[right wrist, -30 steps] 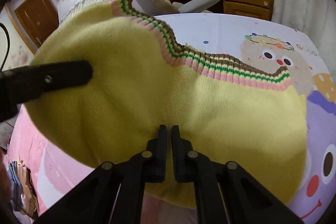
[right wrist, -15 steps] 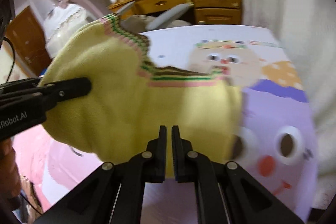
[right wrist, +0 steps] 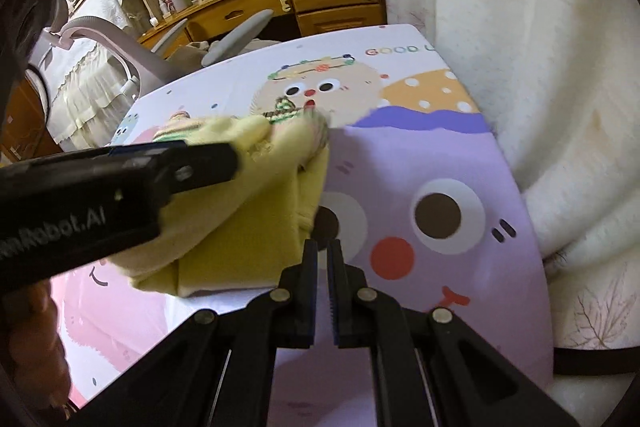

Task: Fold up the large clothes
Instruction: 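Lift and fold the folded cardigan over again with both grippers, then tuck the folded bundle with the right gripper while the left gripper releases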

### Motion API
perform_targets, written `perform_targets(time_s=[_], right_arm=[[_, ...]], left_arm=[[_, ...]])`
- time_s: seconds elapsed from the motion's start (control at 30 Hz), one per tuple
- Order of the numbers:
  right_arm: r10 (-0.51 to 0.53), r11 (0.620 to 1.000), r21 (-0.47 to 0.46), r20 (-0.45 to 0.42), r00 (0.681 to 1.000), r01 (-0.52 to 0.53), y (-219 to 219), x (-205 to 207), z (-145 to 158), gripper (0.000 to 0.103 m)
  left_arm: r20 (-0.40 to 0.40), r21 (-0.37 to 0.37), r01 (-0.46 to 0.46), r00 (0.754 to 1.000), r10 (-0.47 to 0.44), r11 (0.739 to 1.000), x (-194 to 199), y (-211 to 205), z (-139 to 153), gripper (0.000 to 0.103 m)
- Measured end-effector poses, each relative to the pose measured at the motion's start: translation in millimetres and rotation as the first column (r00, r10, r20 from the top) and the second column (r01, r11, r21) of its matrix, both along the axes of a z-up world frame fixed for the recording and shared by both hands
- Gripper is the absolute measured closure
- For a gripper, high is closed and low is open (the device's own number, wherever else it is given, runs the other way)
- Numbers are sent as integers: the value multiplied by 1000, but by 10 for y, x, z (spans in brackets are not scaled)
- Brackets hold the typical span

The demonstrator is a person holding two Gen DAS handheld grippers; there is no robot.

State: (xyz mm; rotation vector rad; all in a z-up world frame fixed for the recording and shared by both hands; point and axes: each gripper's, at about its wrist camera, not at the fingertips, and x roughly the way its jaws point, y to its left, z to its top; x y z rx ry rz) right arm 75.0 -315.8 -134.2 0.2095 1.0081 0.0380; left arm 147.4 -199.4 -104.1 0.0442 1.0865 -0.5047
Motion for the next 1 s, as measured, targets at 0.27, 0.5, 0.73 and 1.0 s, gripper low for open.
perform_targets(time_s=[0.27,0.5,0.73,1.0], right_arm=[[9,998,60,27,1000,-11,-51,-2,145,98],[45,973,224,40,998,-53,-32,89,305,84],[136,946,295,19,991,-136,267,237,429,83],[182,949,276,-86,980,-152,530,565,431,75]], left_arm=[[58,-153,-69,995,78,986,-102,475,312,55],[97,-43,-291,951,294,956,-135,1372,348,48],[25,91,-366,931,365,926,-230,1654,-124,48],[13,87,-301,953,301,950,-351,1321,-351,48]])
